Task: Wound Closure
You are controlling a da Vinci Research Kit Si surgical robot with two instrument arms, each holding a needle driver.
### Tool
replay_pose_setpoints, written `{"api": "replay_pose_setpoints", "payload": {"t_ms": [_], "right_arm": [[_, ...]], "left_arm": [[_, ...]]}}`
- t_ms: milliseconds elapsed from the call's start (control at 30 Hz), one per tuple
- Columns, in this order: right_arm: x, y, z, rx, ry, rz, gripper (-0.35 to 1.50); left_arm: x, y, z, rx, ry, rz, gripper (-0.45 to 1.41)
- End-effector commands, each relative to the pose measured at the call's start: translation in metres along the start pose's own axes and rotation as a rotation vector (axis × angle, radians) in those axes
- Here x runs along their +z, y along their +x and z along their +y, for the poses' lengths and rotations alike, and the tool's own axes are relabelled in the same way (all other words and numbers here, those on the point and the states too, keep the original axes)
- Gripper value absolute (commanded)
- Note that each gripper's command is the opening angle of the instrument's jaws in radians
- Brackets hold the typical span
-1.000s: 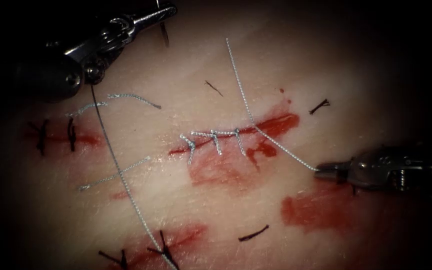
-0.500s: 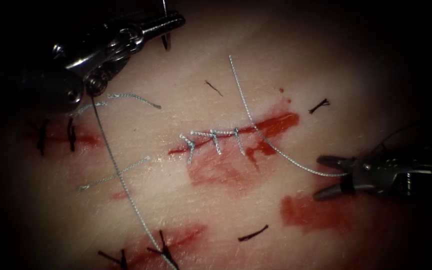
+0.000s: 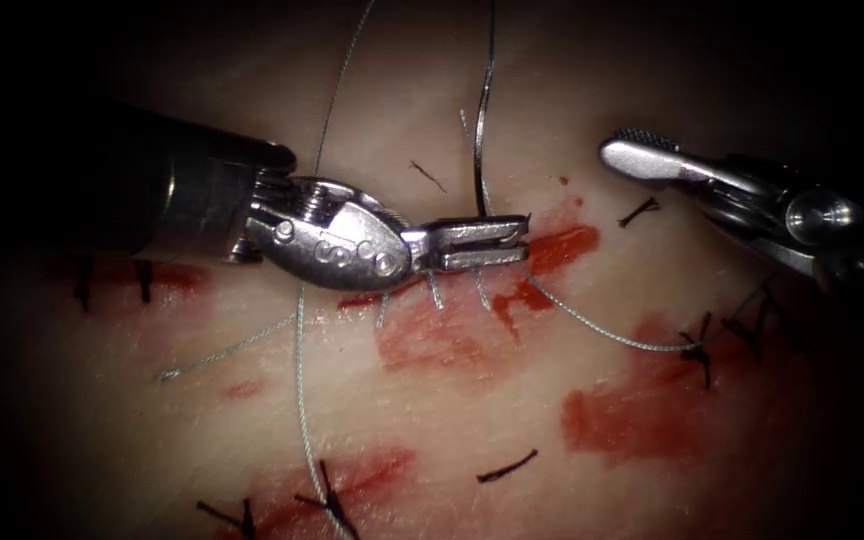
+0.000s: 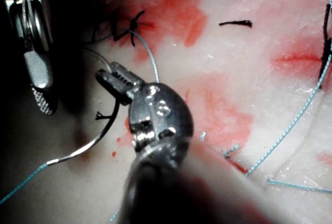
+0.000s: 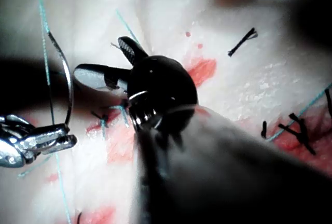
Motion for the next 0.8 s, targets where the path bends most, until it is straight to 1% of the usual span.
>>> {"api": "replay_pose_setpoints", "payload": {"t_ms": [33, 100, 133, 200, 233, 267, 300, 333, 367, 433, 567, 633, 733, 800], "right_arm": [[0.0009, -0.0006, 0.0003, 0.019, 0.034, -0.013, 0.93], [0.0009, -0.0012, 0.0004, 0.055, 0.058, -0.028, 0.91], [0.0008, -0.0018, 0.0005, 0.115, 0.070, -0.048, 0.88], [0.0006, -0.0026, 0.0004, 0.138, 0.088, -0.068, 0.99], [0.0005, -0.0031, 0.0004, 0.134, 0.125, -0.100, 1.01], [0.0003, -0.0035, 0.0004, 0.130, 0.160, -0.127, 0.96], [0.0003, -0.0042, 0.0004, 0.122, 0.244, -0.171, 0.83], [0.0003, -0.0042, 0.0004, 0.122, 0.244, -0.171, 0.83], [0.0004, -0.0044, 0.0003, 0.114, 0.280, -0.179, 0.64], [0.0008, -0.0048, 0.0002, 0.093, 0.339, -0.172, 0.66], [0.0017, -0.0049, 0.0001, 0.095, 0.376, -0.140, 0.67], [0.0019, -0.0049, 0.0000, 0.061, 0.390, -0.131, 0.74], [0.0021, -0.0048, 0.0001, 0.044, 0.389, -0.125, 0.76], [0.0028, -0.0046, 0.0004, 0.014, 0.386, -0.112, 0.78]], "left_arm": [[0.0008, 0.0001, 0.0004, 0.034, -0.017, 0.015, -0.45], [0.0011, 0.0008, 0.0006, 0.066, -0.041, 0.042, -0.45], [0.0014, 0.0016, 0.0008, 0.098, -0.060, 0.057, -0.45], [0.0017, 0.0022, 0.0009, 0.106, -0.068, 0.070, -0.45], [0.0019, 0.0024, 0.0010, 0.107, -0.073, 0.078, -0.45], [0.0019, 0.0026, 0.0010, 0.108, -0.078, 0.086, -0.45], [0.0020, 0.0029, 0.0011, 0.092, -0.087, 0.092, -0.45], [0.0020, 0.0029, 0.0011, 0.092, -0.087, 0.092, -0.45], [0.0020, 0.0030, 0.0011, 0.081, -0.086, 0.089, -0.45], [0.0020, 0.0032, 0.0011, 0.040, -0.078, 0.094, -0.45], [0.0021, 0.0032, 0.0010, 0.016, -0.066, 0.094, -0.45], [0.0021, 0.0032, 0.0010, 0.004, -0.064, 0.090, -0.45], [0.0022, 0.0032, 0.0011, -0.001, -0.065, 0.090, -0.45], [0.0023, 0.0033, 0.0012, -0.006, -0.065, 0.089, -0.45]]}}
